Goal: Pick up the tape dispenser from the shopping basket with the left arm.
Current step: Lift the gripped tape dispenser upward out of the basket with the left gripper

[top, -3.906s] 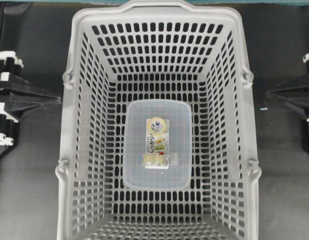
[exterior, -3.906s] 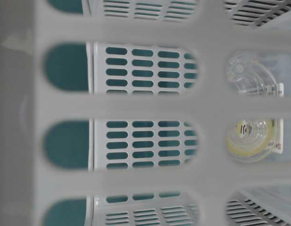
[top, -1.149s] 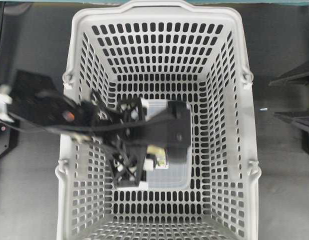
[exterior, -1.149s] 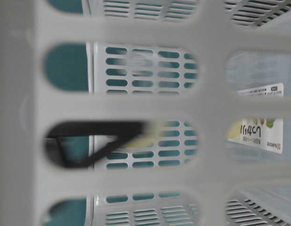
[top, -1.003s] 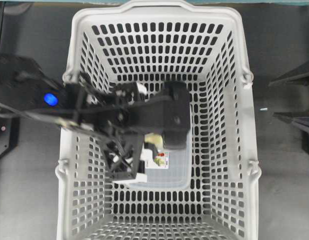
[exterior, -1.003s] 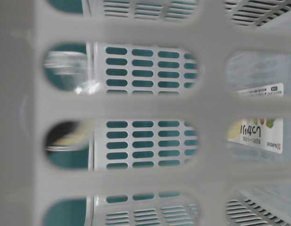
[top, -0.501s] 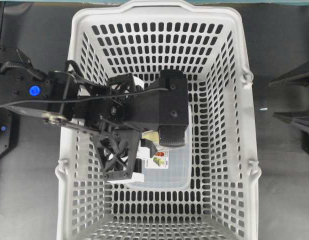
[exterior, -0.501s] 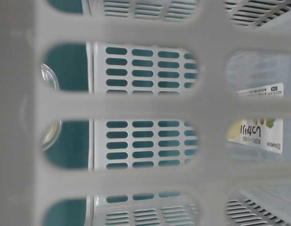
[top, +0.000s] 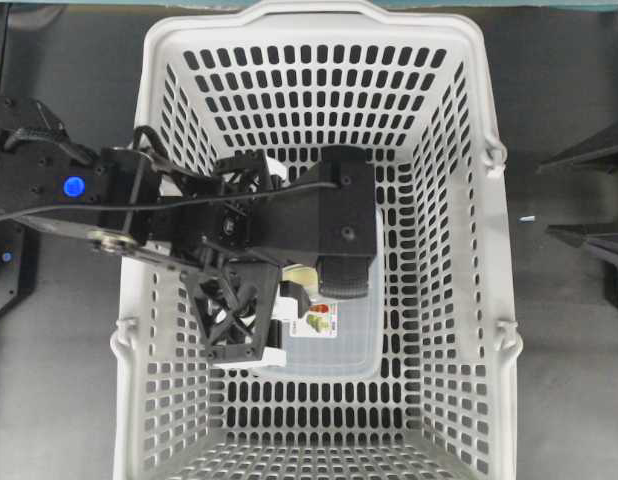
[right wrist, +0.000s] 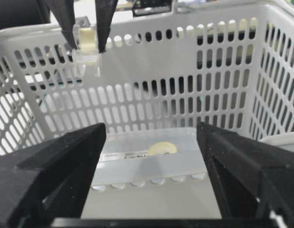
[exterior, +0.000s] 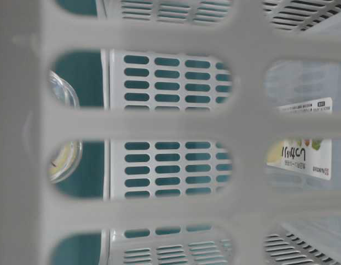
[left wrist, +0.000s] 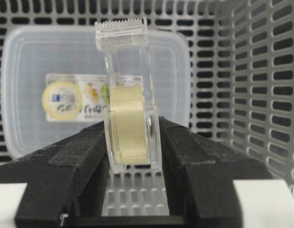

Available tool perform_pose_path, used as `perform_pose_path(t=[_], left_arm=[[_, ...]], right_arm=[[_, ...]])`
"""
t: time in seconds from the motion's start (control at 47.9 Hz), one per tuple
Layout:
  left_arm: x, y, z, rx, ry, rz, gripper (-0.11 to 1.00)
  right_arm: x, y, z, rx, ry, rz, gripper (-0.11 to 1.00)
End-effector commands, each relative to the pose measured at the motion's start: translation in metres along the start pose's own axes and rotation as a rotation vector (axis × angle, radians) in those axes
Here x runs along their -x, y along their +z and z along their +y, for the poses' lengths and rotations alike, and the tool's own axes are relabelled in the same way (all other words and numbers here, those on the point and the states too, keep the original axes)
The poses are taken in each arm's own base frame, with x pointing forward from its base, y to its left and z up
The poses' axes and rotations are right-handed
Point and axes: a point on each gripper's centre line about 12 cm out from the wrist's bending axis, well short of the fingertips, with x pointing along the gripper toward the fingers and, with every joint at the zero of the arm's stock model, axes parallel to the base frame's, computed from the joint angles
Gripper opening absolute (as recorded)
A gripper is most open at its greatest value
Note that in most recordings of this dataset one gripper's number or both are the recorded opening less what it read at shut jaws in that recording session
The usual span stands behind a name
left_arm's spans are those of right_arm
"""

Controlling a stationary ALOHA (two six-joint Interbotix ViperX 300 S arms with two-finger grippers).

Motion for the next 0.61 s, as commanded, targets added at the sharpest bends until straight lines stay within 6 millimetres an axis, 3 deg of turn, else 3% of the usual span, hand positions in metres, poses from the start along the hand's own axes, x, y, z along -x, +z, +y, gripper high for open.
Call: perform_pose_path(t=[0.0,0.585], left_arm=[[0.0125,0.0024,-0.0014,-0.006,-0.004,-0.032,0.29],[0.0087,0.0012,-0.0033,-0.01,-0.005,-0.023,0.29]], right_arm=[[-0.0007,0.0037,0.0004,-0.006,0.001,-0.014,0.74],[-0.0005,0.0024,0.0,-0.006,-0.001,-0.006,0.74]])
